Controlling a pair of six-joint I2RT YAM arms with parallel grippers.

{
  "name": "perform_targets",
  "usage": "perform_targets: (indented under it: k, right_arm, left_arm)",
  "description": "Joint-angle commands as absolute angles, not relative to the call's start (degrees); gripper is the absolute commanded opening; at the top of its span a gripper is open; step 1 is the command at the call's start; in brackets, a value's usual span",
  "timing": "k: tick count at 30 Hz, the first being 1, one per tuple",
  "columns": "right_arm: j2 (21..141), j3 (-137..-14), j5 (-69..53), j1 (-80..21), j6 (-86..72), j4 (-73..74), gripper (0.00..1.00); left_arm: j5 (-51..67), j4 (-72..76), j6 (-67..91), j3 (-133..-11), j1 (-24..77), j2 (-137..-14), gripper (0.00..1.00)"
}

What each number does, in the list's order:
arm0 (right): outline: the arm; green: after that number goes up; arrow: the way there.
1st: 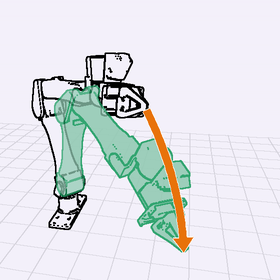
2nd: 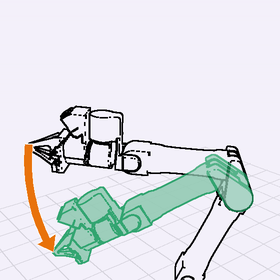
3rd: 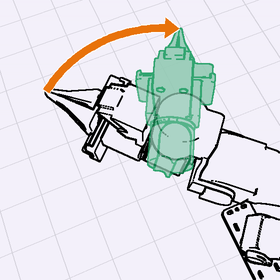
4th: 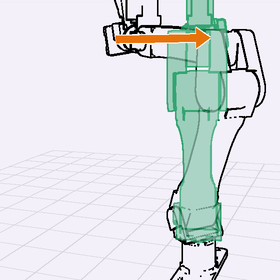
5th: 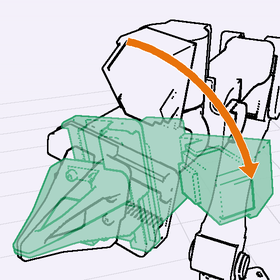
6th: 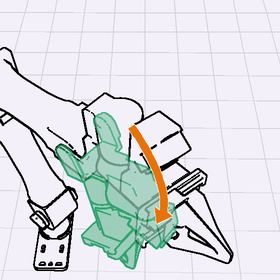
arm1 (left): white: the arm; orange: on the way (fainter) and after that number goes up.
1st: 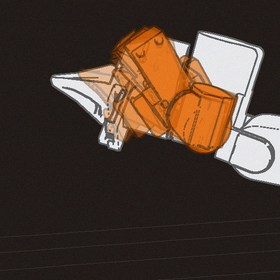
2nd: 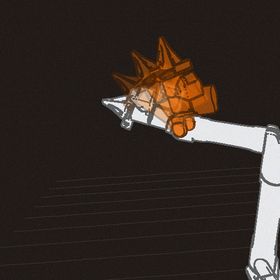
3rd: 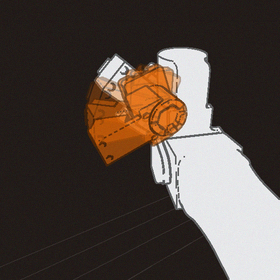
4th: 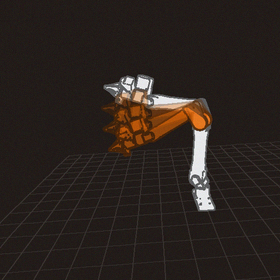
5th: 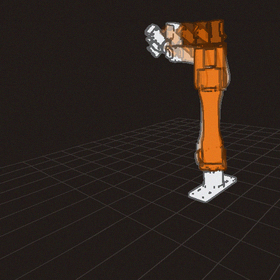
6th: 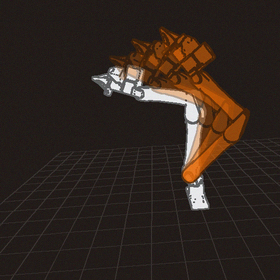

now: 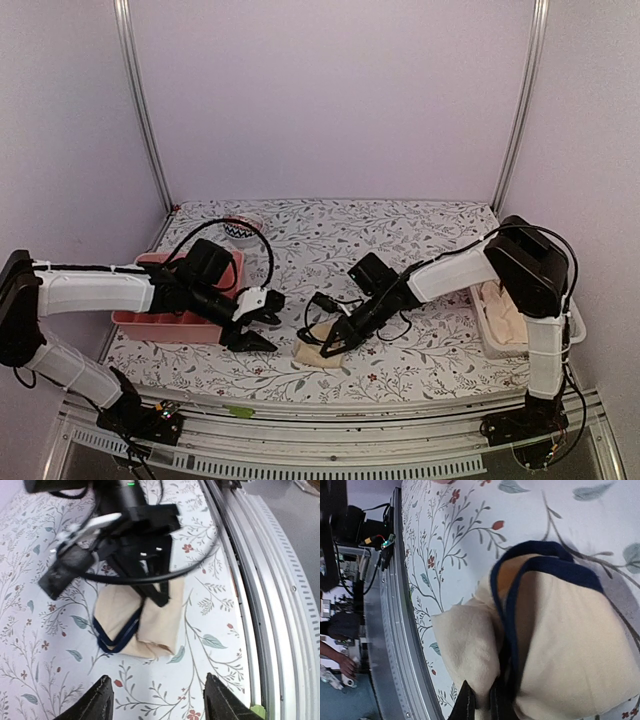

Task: Roll the underwear
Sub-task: Roll the underwear at the center of the board.

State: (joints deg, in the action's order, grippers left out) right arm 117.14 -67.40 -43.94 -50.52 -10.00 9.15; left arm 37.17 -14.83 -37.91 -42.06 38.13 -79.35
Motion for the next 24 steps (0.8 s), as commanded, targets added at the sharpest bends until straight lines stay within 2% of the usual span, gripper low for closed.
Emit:
perform_targets:
  k: [1, 10, 19, 21, 24]
  right_arm:
    - [124.44, -71.63, -55.99, -48.15, -17.92, 12.24, 0.00]
    - [131.56, -76.12, -58.76, -47.47, -20.60, 15.69, 0.00]
    - [132.51, -77.17, -58.26, -47.44, -21.26, 17.44, 0.00]
    - [132.63, -77.09, -58.16, -47.34, -21.28, 17.58, 0.00]
    - [132.54, -76.62, -57.85, -46.88, -21.48, 17.62, 0.00]
  left_arm:
    - [26.99, -1.68, -39.26, -36.97, 45.86, -77.46, 0.62]
    - [16.10, 6.68, -43.67, -35.97, 56.41, -84.38, 0.62]
    - [7.59, 7.30, -44.14, -42.26, 57.78, -96.76, 0.58]
    - [6.17, 6.90, -44.61, -42.78, 57.77, -98.28, 0.54]
    - [5.13, 3.80, -44.57, -43.79, 57.82, -99.08, 0.41]
